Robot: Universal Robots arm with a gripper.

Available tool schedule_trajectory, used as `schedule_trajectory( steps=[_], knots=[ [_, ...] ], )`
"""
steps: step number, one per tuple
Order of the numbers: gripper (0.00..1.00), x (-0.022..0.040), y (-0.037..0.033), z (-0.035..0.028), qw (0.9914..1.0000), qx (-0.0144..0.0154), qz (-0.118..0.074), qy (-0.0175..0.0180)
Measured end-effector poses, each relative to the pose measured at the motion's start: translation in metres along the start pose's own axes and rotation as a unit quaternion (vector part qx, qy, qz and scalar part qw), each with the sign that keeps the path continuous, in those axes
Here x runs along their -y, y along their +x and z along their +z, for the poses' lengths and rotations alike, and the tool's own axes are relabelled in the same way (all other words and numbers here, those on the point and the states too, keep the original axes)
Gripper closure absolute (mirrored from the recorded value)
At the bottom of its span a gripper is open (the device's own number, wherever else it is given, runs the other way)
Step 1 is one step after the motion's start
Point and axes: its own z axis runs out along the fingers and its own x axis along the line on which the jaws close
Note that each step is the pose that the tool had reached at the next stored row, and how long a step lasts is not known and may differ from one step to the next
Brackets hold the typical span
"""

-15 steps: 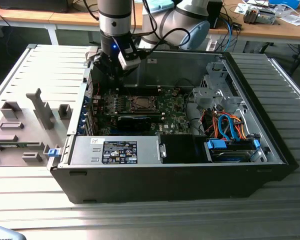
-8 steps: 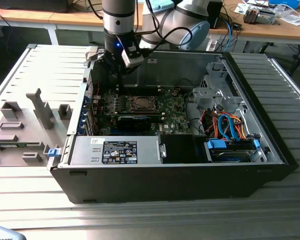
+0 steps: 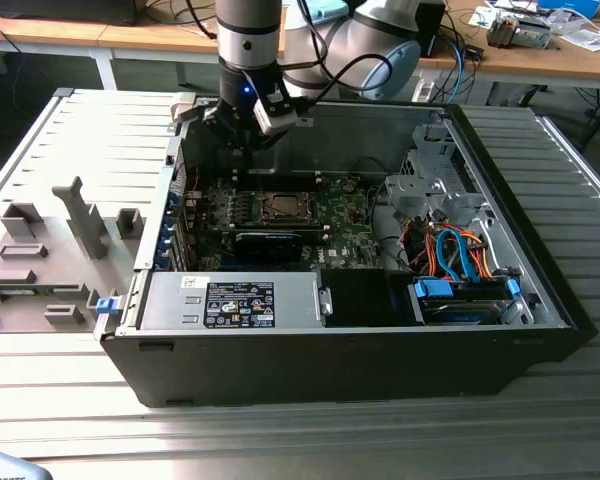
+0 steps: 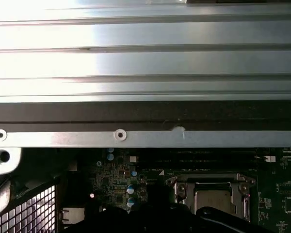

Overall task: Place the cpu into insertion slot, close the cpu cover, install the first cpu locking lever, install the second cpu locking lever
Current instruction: 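Install the first cpu locking lever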

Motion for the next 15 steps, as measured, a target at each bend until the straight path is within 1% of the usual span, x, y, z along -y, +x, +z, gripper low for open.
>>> schedule_trajectory(
  steps=[7,15],
  knots=[
    [0.89,-0.0001,-0.0151,-0.0005,1.0,-0.0011,0.0,0.0],
    [0.89,-0.0002,-0.0236,-0.0008,1.0,-0.0017,0.0,0.0]
  ],
)
